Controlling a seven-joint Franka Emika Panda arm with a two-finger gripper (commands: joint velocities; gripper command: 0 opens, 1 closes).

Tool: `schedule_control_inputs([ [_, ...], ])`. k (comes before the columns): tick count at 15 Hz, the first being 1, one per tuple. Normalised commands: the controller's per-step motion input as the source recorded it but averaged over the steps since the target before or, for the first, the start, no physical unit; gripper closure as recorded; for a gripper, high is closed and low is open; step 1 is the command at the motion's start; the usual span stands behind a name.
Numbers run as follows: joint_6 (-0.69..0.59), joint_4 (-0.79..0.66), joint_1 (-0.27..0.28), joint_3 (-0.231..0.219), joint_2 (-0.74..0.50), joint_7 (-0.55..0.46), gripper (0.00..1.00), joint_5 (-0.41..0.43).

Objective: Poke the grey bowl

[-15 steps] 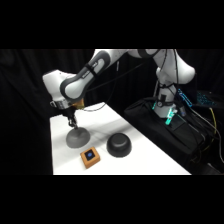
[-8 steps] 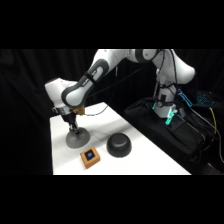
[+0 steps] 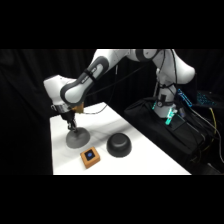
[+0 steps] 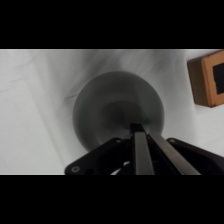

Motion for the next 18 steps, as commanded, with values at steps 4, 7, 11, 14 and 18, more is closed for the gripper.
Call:
schedule_control_inputs([
  [4, -0.27, -0.32, 0.047, -0.047, -0.53, -0.02, 0.68, -0.044],
  [7, -0.31, -0.32, 0.105, -0.088, -0.53, 0.08, 0.48, -0.113],
  [11, -0.23, -0.34, 0.115, -0.084, -0.51, 0.1, 0.01, -0.131],
  [14, -0.15, -0.32, 0.108, -0.086, -0.45, 0.13, 0.0, -0.132],
  [18, -0.06, -0.27, 0.103, -0.079, -0.35, 0.11, 0.0, -0.138],
])
